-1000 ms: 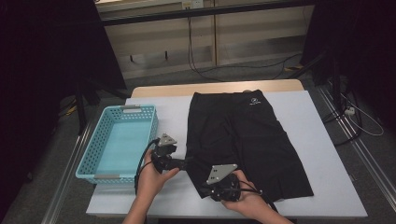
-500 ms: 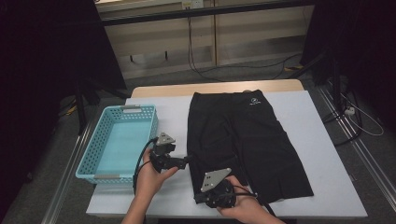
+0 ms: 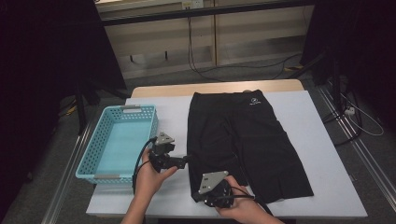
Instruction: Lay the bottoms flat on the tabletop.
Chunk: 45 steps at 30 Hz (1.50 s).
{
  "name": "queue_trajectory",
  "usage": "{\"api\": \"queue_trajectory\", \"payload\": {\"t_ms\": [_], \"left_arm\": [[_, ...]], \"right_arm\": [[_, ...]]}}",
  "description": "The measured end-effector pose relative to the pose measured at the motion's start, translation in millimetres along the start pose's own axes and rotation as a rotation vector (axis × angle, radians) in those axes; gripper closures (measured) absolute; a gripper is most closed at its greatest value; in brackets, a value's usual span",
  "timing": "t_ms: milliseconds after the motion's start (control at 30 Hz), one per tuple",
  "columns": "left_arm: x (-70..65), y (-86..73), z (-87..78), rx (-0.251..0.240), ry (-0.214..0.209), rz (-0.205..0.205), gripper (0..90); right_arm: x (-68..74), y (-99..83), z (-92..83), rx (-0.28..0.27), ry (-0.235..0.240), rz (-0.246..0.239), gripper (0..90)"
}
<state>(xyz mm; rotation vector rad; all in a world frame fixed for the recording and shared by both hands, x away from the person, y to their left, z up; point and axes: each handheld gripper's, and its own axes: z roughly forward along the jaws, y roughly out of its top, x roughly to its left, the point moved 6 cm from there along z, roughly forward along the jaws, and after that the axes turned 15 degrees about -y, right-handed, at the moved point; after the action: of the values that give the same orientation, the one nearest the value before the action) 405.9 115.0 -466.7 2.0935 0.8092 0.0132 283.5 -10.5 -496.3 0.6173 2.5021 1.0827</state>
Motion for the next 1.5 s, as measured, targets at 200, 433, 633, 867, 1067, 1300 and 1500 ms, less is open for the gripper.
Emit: {"api": "queue_trajectory", "payload": {"t_ms": [200,433,633,867,1067,1300,1500], "left_arm": [[0.4,-1.4,-0.3,0.0,0.0,-0.009,19.3],[-2.4,-4.2,4.8,0.024,-0.013,-0.014,19.8],[-2.7,-6.4,9.2,0.035,-0.014,-0.019,22.3],[-2.4,-9.8,13.6,0.056,-0.012,-0.026,23.2],[-3.2,-10.7,15.0,0.062,-0.021,-0.033,24.4],[-5.6,-13.4,18.5,0.08,-0.031,-0.038,26.5],[-3.1,-15.9,21.1,0.091,-0.026,-0.041,28.1]], "right_arm": [[12.7,8.1,-3.3,-0.043,0.089,0.043,78.2],[-19.6,-1.4,-18.8,-0.031,-0.045,0.082,59.8],[-41.4,-23.9,-22.2,0.053,-0.102,0.081,59.6],[-36.7,-25.2,-20.6,0.051,-0.064,0.082,89.4],[-25.3,-18.8,-21.9,0.037,-0.003,0.101,78.5],[-57.5,-22.4,-38.6,0.033,-0.169,0.185,58.9],[-101.2,-43.4,-51.8,0.097,-0.367,0.24,59.2]]}}
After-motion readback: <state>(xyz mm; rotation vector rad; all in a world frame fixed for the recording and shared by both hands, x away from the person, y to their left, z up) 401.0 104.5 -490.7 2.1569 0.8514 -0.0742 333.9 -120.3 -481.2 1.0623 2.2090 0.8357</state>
